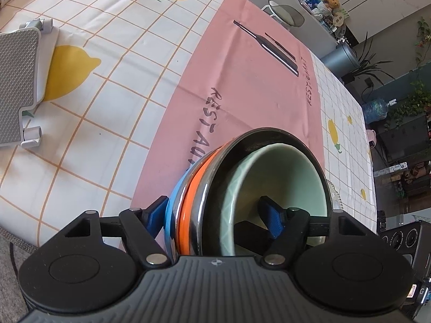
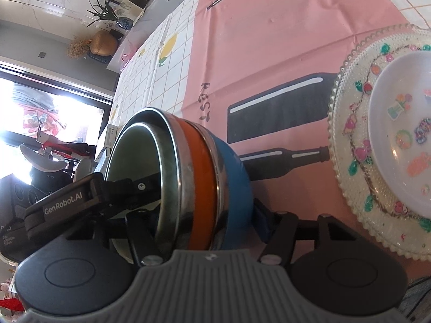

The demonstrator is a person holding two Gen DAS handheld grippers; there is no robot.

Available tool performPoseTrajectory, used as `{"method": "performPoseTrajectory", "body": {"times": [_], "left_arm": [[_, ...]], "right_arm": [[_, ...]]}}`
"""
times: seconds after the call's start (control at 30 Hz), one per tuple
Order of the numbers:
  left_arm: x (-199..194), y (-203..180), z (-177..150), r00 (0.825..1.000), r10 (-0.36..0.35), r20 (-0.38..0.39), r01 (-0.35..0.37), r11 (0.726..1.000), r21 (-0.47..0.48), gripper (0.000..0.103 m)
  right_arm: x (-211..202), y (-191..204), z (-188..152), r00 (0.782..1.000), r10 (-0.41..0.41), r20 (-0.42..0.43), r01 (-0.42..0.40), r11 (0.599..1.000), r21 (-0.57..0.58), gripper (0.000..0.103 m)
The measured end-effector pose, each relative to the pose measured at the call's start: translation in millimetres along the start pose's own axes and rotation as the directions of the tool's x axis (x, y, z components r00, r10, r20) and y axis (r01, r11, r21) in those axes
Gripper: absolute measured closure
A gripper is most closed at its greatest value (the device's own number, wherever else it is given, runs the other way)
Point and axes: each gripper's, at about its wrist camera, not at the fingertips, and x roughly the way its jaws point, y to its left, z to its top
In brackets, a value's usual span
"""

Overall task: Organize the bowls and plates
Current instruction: 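Lift the bowl stack with both grippers and lower it onto the plate stack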

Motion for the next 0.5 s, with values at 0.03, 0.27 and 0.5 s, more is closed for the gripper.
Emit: {"method": "performPoseTrajectory", "body": {"times": [0.03, 0.27, 0.5], "left_arm": [[-1, -1, 0, 1.000, 0.000, 0.006, 0.001, 1.000, -0.002, 0.020], [-14, -10, 0, 1.000, -0.015, 0.025, 0.015, 1.000, -0.002, 0.020], [-17, -33, 6, 0.999, -0.051, 0.002, 0.051, 0.999, 0.018, 0.020]], "right_arm": [[0, 1, 0, 1.000, -0.001, 0.002, 0.001, 1.000, 0.003, 0.042], [-14, 10, 0, 1.000, 0.001, 0.023, -0.001, 1.000, -0.004, 0.042], [-39, 8, 5, 0.998, 0.009, 0.060, -0.011, 0.999, 0.034, 0.044]]}}
